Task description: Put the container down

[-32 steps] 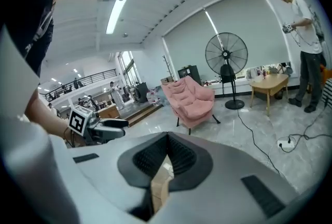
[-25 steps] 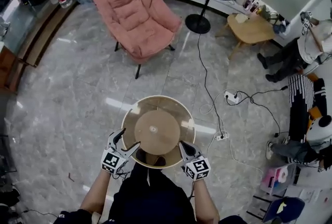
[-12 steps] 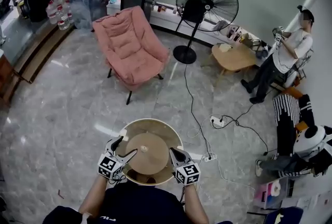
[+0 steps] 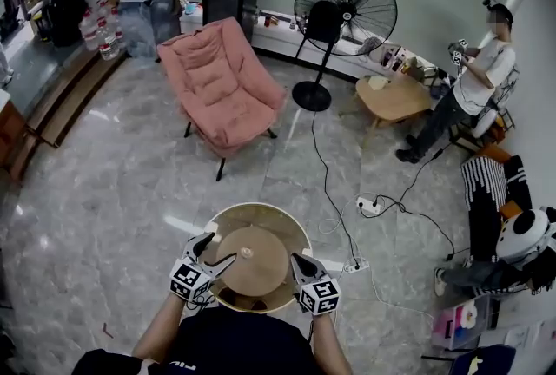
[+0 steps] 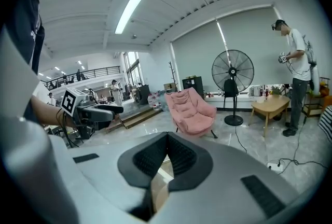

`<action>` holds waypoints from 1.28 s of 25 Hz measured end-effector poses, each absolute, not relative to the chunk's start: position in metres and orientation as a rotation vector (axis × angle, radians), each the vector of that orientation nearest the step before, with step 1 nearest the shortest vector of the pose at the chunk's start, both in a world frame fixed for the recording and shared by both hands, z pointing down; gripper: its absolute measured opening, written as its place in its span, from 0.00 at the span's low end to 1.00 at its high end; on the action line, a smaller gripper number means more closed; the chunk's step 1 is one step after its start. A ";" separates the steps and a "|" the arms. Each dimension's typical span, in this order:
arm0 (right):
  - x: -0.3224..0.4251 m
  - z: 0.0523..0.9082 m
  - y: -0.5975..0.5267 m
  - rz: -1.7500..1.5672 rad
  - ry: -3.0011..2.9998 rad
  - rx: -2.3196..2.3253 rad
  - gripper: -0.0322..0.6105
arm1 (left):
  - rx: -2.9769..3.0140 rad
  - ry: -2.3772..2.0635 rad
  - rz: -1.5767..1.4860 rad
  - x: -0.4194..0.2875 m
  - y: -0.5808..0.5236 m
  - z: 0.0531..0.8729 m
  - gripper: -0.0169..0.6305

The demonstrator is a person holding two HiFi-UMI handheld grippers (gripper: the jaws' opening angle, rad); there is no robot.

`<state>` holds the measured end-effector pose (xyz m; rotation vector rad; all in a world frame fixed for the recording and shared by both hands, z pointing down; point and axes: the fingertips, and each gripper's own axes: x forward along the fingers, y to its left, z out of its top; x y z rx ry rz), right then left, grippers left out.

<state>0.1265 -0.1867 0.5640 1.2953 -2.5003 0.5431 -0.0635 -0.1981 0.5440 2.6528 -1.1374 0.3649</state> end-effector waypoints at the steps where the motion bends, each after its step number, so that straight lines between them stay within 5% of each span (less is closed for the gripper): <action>1: 0.125 0.562 -0.186 0.541 -2.504 1.293 0.09 | 2.646 -1.128 0.360 -0.063 -0.196 0.544 0.58; 6: 0.124 0.557 -0.185 0.532 -2.516 1.293 0.09 | 2.638 -1.160 0.395 -0.064 -0.189 0.549 0.55; 10: 0.125 0.557 -0.186 0.531 -2.516 1.294 0.09 | 2.615 -1.282 0.388 -0.076 -0.193 0.546 0.10; 32: 0.122 0.553 -0.180 0.531 -2.536 1.288 0.09 | 2.549 -1.207 0.478 -0.080 -0.178 0.566 0.06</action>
